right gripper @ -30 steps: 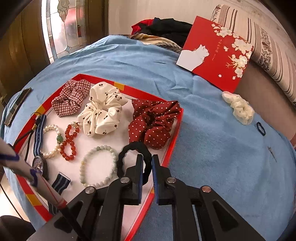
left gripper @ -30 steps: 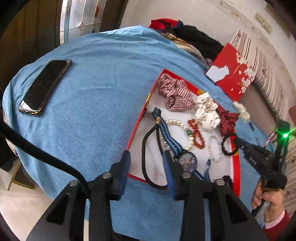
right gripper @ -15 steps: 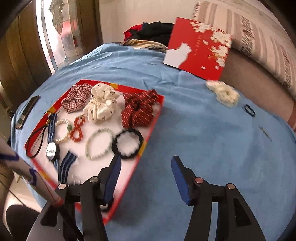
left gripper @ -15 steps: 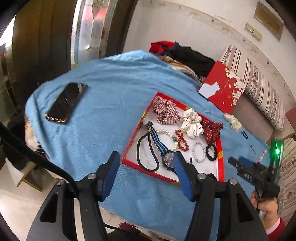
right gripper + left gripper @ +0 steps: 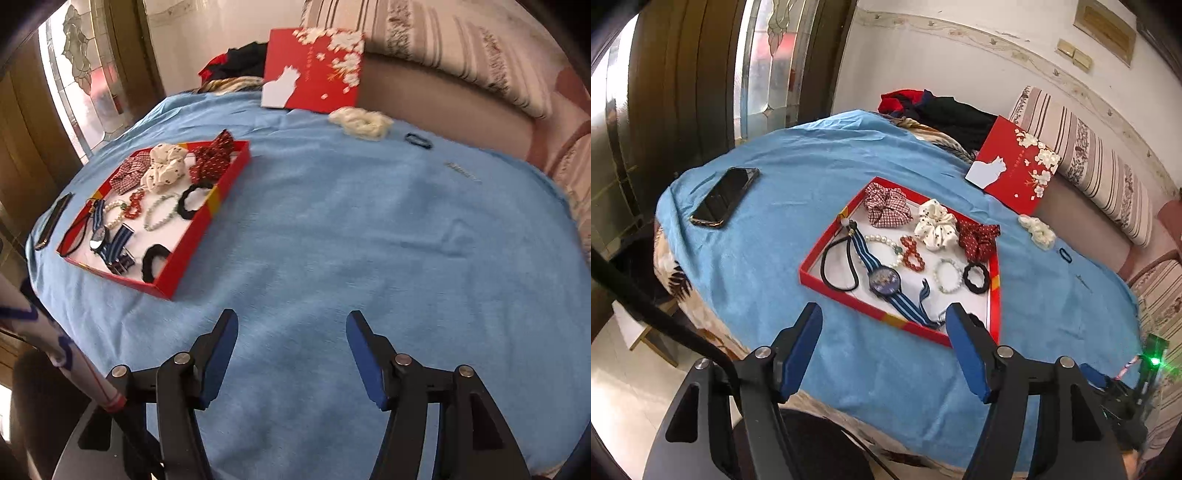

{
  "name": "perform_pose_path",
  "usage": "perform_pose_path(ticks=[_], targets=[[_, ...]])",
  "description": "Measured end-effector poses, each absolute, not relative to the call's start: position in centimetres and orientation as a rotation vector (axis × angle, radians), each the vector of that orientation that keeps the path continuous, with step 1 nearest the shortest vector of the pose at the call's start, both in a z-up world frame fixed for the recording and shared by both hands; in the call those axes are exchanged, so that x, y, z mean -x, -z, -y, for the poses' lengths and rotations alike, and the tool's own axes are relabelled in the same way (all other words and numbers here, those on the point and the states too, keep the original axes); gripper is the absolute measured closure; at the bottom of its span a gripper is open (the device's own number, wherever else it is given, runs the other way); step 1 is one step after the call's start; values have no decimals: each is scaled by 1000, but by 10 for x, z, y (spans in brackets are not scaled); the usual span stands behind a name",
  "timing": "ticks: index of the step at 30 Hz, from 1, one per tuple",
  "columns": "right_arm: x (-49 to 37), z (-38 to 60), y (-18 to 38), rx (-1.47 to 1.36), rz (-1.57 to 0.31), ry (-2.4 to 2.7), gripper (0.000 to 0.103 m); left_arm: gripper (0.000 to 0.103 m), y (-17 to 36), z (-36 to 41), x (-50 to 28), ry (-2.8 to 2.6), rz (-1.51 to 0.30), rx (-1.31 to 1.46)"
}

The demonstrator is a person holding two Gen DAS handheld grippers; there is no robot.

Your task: Organize jewelry

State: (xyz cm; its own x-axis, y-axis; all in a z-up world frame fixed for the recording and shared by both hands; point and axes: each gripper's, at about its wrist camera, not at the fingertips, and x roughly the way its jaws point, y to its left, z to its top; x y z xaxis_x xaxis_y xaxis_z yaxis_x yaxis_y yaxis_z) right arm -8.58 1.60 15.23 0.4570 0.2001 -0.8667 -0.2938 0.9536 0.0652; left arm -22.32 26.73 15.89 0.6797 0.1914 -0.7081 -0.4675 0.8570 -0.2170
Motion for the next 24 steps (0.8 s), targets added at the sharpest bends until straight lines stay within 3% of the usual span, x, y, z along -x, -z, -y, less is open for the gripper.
perform_pose_path(ticks=[3,7,12,14,24], targets=[[97,-7,-156,136,-997,-273,36,33,-158,-236,232,-480,-705,315],[108,2,-149,191,-928,-230,33,22,-145,-206,238,-518,-715,311],[110,18,-133,167,-966,-216,33,21,-137,-165,231,-515,-756,207],[110,24,-130,160,-972,-201,33,16,-140,-152,233,-516,-731,164],[113,34,-130,165,-961,-148,33,15,-147,-130,232,-515,-701,81]])
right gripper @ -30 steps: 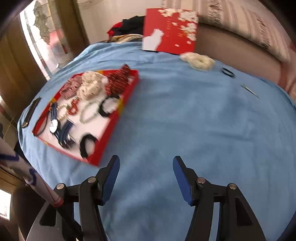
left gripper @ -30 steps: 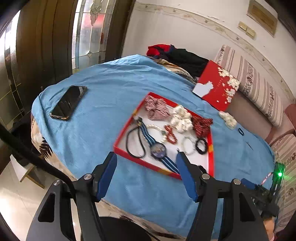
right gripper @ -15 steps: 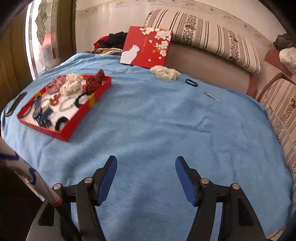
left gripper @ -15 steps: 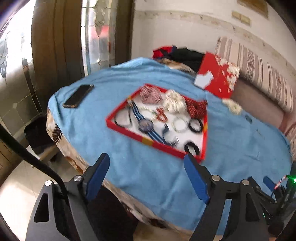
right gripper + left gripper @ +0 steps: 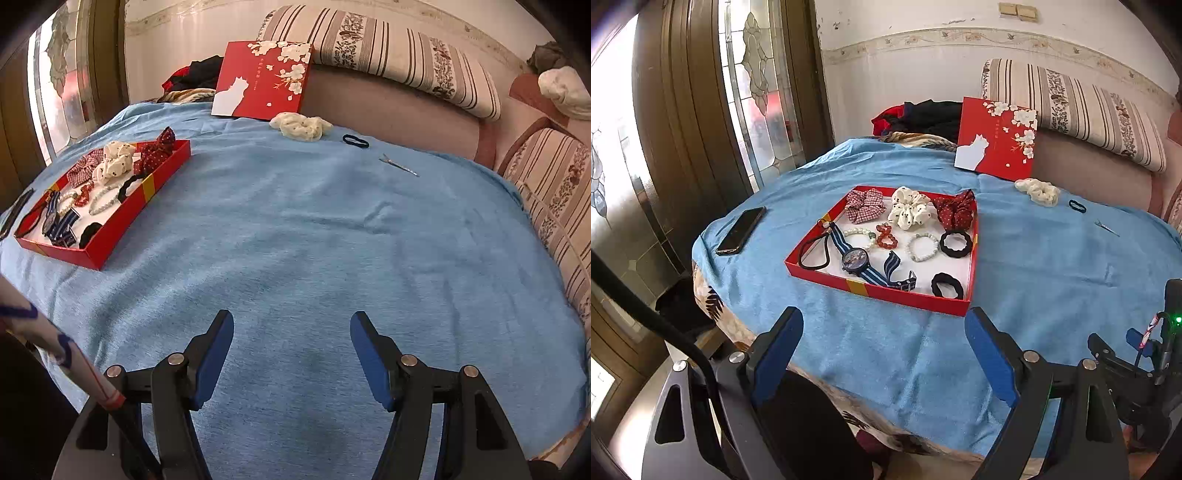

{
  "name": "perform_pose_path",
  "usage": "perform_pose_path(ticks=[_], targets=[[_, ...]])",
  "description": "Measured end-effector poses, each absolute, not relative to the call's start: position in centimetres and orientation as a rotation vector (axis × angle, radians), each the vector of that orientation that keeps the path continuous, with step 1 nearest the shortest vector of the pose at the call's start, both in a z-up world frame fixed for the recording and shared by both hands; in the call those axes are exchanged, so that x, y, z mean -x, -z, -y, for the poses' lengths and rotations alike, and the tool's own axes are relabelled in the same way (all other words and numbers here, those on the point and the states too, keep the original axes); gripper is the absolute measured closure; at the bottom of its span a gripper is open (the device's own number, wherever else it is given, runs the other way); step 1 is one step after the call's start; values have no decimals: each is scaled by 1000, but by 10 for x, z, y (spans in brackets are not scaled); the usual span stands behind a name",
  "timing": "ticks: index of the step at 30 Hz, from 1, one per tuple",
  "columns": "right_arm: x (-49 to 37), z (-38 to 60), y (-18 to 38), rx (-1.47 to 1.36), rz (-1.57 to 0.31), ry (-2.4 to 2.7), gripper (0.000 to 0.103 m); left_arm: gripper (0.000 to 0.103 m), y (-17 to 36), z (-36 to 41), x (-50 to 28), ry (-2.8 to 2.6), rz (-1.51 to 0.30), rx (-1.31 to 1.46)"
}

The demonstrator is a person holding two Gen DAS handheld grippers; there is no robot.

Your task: Organize jewelry

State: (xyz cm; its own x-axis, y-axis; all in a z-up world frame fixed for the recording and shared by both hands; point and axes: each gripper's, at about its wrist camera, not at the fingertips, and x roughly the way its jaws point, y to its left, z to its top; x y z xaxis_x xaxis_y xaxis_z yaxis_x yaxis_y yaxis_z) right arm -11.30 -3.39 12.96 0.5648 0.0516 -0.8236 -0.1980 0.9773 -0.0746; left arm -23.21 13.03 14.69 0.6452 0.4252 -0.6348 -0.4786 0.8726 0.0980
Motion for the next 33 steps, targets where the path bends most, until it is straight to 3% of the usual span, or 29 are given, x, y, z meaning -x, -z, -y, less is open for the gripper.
perform_pose_path(ticks=[20,25,28,33], targets=[[130,10,-122,301,-933,-170,29,14,-137,-131,237,-510,-736,79],[131,8,-120,314,-929,-168,29,13,-152,-127,247,-551,-628,33],[132,6,-119,314,-929,-176,29,1,-171,-123,260,-602,-494,-17],[136,3,-126,308,-902,-203,29,0,-196,-118,274,-589,-369,-31]])
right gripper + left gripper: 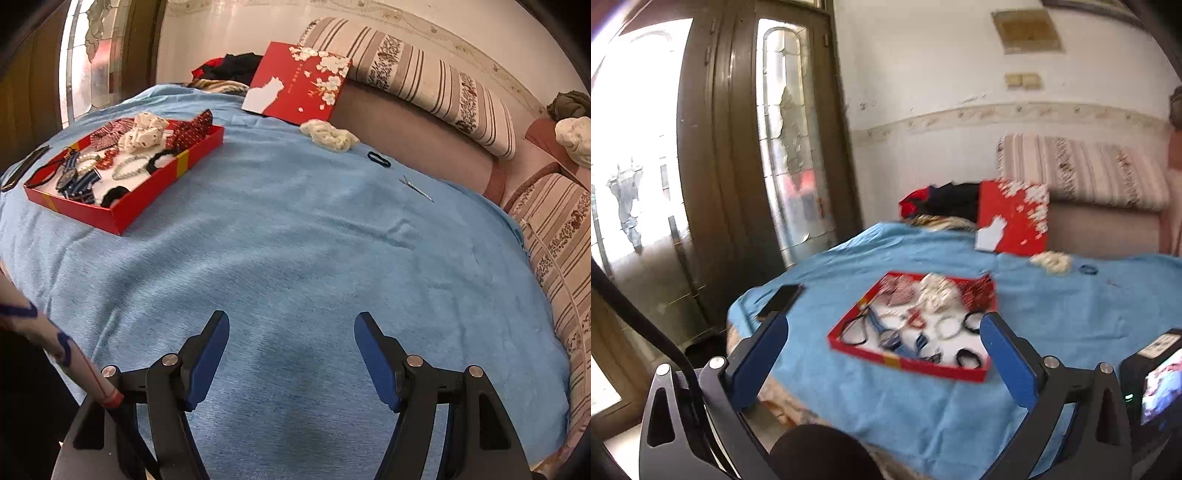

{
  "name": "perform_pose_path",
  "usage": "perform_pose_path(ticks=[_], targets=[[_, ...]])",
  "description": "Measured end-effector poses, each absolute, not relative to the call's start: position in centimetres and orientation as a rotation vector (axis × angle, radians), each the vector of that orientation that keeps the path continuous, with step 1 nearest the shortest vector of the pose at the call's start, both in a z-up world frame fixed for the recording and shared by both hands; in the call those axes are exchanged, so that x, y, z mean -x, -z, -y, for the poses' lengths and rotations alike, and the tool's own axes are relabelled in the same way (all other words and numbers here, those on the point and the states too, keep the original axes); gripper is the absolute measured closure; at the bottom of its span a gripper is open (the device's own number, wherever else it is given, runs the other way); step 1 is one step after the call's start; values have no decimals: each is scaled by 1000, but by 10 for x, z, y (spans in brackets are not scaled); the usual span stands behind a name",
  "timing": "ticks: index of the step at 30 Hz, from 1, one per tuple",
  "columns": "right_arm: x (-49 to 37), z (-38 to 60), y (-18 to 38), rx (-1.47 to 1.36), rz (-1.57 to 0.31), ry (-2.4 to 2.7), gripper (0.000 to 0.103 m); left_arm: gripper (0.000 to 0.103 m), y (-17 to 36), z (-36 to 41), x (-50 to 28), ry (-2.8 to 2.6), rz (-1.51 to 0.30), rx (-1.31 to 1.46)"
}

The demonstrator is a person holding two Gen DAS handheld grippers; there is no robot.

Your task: Organize jewelry

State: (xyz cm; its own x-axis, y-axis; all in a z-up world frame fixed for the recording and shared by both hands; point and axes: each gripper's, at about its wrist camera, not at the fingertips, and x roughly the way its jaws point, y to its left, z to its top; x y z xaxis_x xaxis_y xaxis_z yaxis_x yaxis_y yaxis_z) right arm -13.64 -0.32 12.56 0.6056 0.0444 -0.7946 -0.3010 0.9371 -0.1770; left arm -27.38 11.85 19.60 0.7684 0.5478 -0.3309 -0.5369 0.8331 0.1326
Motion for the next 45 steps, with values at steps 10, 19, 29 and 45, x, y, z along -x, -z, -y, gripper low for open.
perform_pose_path(ticks=[10,19,29,45], targets=[[142,2,-142,268,-873,-230,28,0,-195,-117,270,-501,-437,37],[152,-8,-154,252,-863,-263,25,0,-161,-140,260,-548,-586,81],[157,-10,-180,223,-845,-243,24,0,-123,-151,254,-526,-734,159],[167,-47,-211,220,-900,-282,21,0,-132,-170,279,-537,-756,163]])
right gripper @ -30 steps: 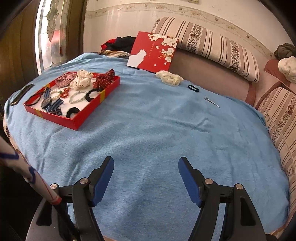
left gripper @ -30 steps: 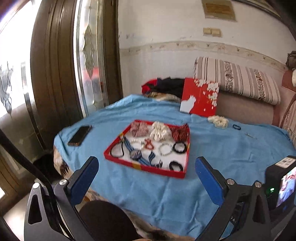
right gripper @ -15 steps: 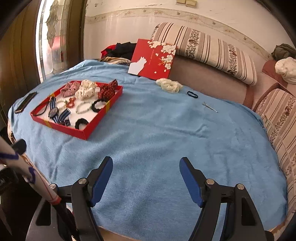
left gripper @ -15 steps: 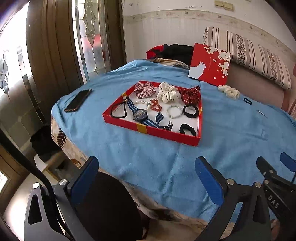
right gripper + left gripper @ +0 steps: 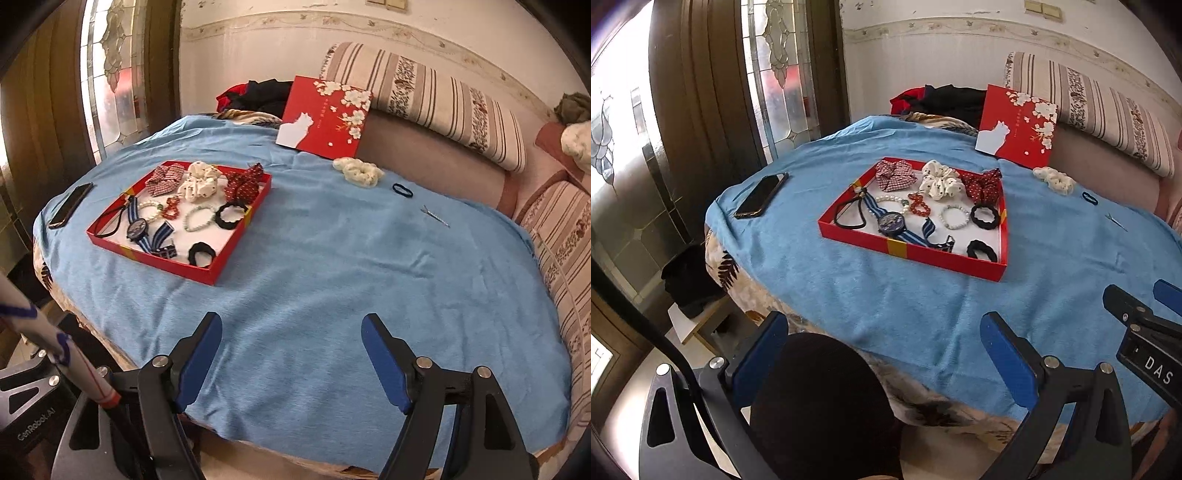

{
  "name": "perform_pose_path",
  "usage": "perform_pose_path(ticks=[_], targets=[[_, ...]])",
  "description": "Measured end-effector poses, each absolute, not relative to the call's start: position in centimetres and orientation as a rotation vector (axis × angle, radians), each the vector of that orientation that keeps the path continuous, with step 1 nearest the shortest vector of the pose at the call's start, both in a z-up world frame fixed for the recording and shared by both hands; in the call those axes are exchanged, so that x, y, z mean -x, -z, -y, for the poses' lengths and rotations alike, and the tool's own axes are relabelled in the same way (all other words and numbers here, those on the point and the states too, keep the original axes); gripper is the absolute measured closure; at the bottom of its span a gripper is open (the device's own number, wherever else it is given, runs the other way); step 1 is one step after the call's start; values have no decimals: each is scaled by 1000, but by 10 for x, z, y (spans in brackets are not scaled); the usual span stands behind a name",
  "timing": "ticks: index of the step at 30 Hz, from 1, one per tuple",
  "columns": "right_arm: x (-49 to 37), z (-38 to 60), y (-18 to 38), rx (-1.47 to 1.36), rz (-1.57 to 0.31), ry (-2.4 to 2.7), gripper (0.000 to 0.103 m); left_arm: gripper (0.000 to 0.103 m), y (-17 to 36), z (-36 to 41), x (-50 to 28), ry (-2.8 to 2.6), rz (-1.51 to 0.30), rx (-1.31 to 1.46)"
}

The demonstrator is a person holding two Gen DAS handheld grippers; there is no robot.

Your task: Organize jewelry

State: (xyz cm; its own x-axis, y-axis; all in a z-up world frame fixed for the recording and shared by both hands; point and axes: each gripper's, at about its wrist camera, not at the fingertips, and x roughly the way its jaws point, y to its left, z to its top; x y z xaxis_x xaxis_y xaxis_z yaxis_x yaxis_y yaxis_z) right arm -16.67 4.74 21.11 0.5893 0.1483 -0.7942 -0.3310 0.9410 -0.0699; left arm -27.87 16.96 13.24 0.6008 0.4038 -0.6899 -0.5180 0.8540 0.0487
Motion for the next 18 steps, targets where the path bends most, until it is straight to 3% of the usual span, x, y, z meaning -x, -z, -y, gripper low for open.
perform_pose_path(ticks=[18], targets=[[176,-73,-206,251,-908,-286,21,0,-127,-191,287,-535,-786,151]])
